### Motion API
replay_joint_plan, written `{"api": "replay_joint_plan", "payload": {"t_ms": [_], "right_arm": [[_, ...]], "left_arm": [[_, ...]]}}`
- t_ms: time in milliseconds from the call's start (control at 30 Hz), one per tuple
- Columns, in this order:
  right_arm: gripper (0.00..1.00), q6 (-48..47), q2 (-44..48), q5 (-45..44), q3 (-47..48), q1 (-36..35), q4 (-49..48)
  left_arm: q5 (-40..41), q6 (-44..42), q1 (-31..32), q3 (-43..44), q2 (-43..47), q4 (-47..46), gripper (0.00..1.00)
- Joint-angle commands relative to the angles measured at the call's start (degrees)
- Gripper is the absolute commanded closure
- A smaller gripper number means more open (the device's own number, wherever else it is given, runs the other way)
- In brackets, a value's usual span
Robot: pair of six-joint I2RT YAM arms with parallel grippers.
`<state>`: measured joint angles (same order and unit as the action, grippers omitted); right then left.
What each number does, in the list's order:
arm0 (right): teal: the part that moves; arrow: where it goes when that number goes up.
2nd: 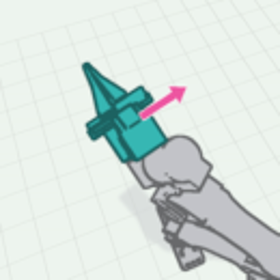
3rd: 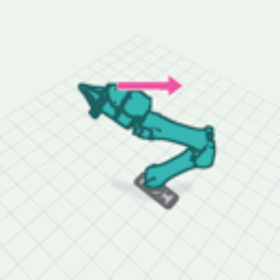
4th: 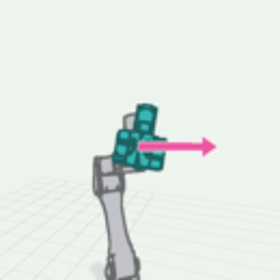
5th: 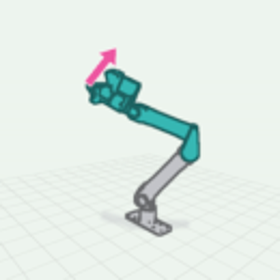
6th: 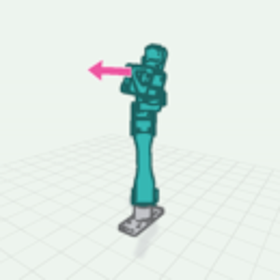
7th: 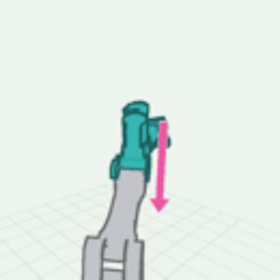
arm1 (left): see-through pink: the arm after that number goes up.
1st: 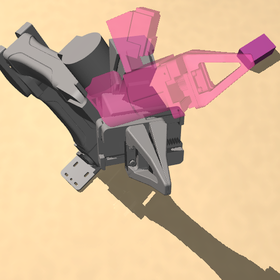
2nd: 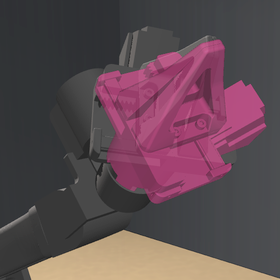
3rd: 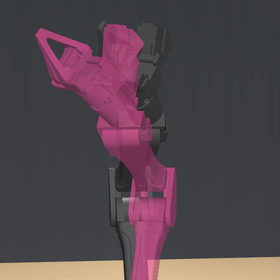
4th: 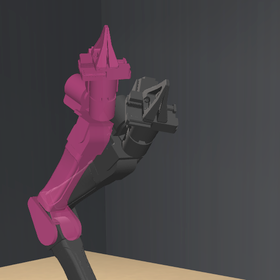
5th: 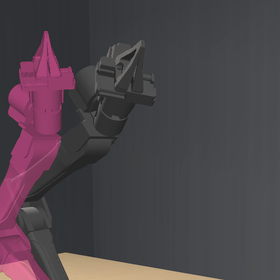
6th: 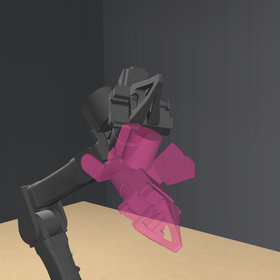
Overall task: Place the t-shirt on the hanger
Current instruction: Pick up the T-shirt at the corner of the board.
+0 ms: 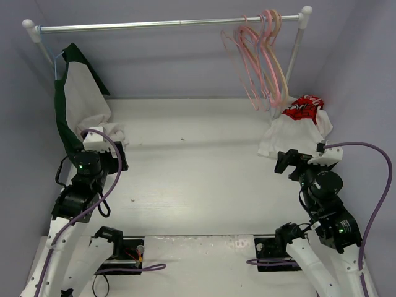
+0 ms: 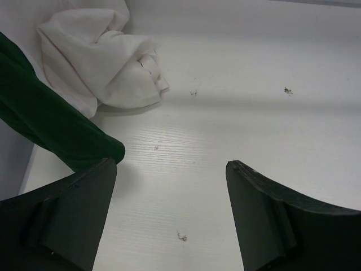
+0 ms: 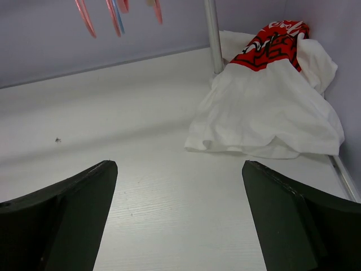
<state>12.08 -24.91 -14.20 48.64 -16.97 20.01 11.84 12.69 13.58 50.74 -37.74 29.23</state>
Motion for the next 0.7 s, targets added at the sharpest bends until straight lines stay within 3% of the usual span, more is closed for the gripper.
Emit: {"api": "replay_joint_plan", "payload": {"t_ms": [0,167,433,667], "right_arm": [[0.0,0.67,-1.64,-2.93,0.93,-0.25,-5.07],[0.0,1.73,-3.91,-6.63,2.06,-0.25,-2.89],[0.0,13.14,-8.56,-15.06,-0.65,-0.25,-2.69],[0.02,13.06,-20.43,-17.1,-5.04,4.04,-12.77]], "left_arm": [[-0.06,0.41,0.57,0.5,-0.14,-4.19,0.21],[0.73,-0.12,0.92,0.76,-0.14,-3.92,0.21],[-0.94,1.37,1.0,0.85,-1.28,-2.61,0.21],[-4.62,2.08,1.09,3.84,-3.4,2.22,0.21]]}}
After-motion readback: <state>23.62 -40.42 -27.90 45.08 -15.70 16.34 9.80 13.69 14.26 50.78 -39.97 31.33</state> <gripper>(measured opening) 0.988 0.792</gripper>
